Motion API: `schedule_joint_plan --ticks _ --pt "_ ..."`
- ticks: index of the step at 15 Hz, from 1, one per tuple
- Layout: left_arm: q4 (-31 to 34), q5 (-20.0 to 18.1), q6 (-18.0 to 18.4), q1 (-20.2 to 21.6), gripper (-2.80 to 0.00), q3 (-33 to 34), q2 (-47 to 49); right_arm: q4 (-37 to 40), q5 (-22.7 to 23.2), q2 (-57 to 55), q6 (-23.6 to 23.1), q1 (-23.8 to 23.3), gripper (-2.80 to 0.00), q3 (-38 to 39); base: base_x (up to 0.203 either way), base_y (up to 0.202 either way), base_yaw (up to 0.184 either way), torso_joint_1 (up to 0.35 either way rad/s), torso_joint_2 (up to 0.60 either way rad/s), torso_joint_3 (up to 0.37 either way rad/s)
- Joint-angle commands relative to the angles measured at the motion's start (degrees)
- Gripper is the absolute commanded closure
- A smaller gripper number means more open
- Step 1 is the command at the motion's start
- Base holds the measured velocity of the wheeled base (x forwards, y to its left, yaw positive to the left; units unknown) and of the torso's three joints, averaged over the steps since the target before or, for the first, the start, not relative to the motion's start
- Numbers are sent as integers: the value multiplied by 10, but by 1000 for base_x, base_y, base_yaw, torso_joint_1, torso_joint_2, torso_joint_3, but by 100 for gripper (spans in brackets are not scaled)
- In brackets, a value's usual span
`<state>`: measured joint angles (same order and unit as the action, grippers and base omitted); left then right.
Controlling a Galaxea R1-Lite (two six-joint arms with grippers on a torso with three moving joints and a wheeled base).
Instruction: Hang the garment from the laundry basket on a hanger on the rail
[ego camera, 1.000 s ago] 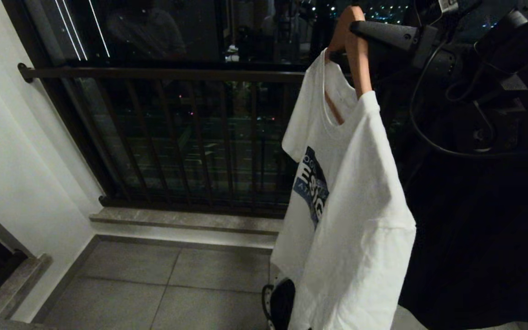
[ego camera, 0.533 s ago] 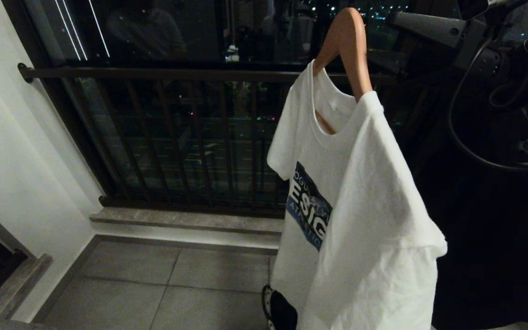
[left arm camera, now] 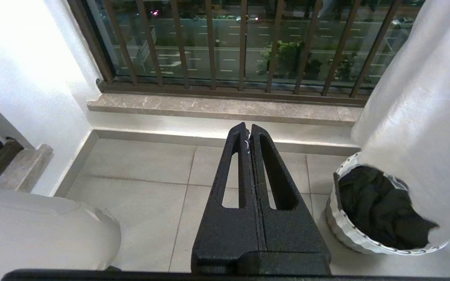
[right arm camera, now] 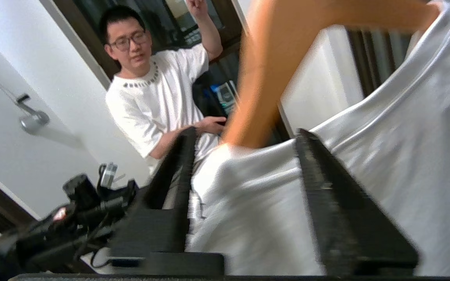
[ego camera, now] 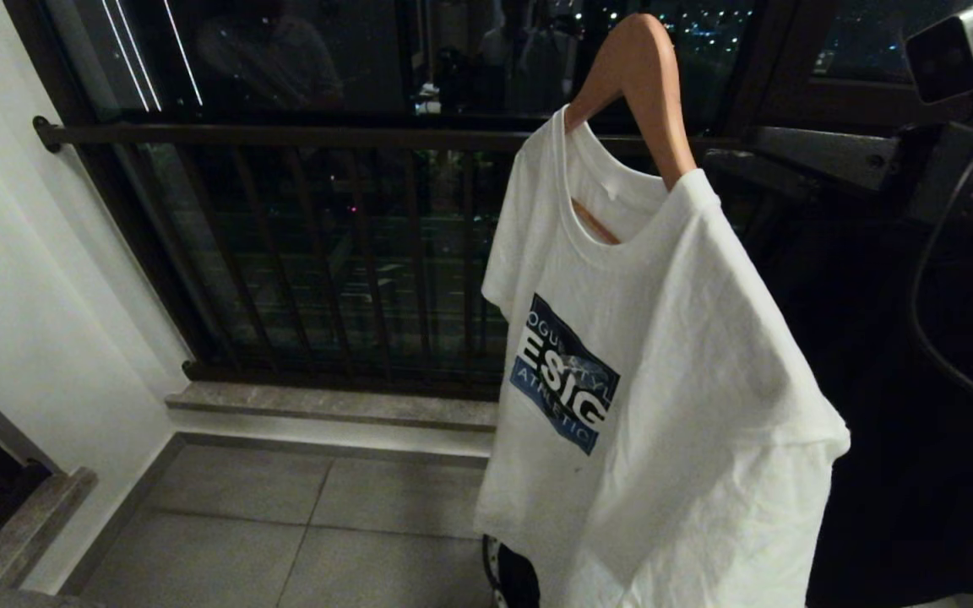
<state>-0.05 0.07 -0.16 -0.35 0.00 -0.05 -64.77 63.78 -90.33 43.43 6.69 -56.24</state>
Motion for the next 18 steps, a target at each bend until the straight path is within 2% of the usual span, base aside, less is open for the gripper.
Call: schedule_joint_plan --ticks 1,4,7,9,12,13,14,15,16,17,18 --pt "0 0 0 0 0 0 0 -4 4 71 -2 -6 0 39 0 0 0 0 0 0" --pt "0 0 0 -1 0 0 0 18 5 196 -7 -24 0 90 0 0 0 0 0 0" --pt "0 0 0 0 0 0 0 119 9 357 -14 -64 0 127 0 0 0 0 0 0" --pt "0 0 0 0 0 0 0 220 17 467 -27 -133 0 141 0 0 0 0 0 0" --pt "0 0 0 0 0 0 0 375 25 621 -40 -279 0 152 0 0 0 0 0 0" --pt "0 0 0 -1 0 0 0 440 30 657 -43 -302 0 155 0 0 0 0 0 0" --pt "0 0 0 0 0 0 0 499 37 676 -44 -312 0 155 0 0 0 0 0 0" --pt "0 0 0 0 0 0 0 520 39 684 -46 -304 0 156 0 0 0 0 0 0" --pt "0 0 0 0 0 0 0 526 31 693 -51 -272 0 159 0 0 0 0 0 0" --pt "0 0 0 0 0 0 0 546 -2 707 -72 -225 0 172 0 0 0 0 0 0" --pt "0 0 0 0 0 0 0 589 -53 716 -135 -197 0 190 0 0 0 0 0 0"
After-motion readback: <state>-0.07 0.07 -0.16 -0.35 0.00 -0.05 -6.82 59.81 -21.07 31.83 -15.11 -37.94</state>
